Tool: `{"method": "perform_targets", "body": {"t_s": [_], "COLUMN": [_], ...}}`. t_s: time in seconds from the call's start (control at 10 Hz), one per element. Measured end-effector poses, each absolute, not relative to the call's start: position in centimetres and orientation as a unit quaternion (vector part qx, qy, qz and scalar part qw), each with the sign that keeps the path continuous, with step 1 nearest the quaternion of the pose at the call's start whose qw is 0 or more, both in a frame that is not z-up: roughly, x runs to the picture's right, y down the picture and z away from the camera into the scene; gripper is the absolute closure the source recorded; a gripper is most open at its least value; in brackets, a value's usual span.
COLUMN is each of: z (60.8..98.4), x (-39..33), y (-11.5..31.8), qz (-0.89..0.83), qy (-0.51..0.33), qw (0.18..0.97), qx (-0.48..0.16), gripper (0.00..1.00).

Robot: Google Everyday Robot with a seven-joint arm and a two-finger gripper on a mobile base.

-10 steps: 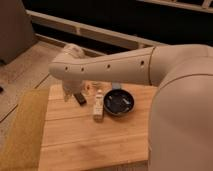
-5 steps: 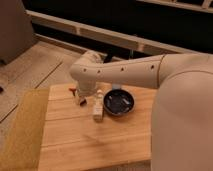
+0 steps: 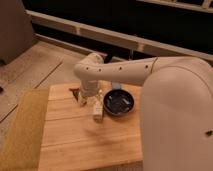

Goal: Place the eraser on the white sponge

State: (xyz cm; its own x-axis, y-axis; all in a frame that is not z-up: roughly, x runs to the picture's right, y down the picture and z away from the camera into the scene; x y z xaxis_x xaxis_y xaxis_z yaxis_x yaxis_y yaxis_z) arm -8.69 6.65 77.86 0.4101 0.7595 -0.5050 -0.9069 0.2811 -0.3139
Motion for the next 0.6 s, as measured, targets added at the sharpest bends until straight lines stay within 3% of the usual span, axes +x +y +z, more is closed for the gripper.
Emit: {"method": "perform_targets", "body": {"t_s": [0.2,0.6], "z": [77.9,79.3], "x": [-8.7,-9.7], "y": [6.6,0.4], "qz": [0.526,0.464], "qy": [0.129,0.059], "qw": [0.791,0.856], "qx": [-0.284,-0.218], "gripper": [0.35,0.35]}}
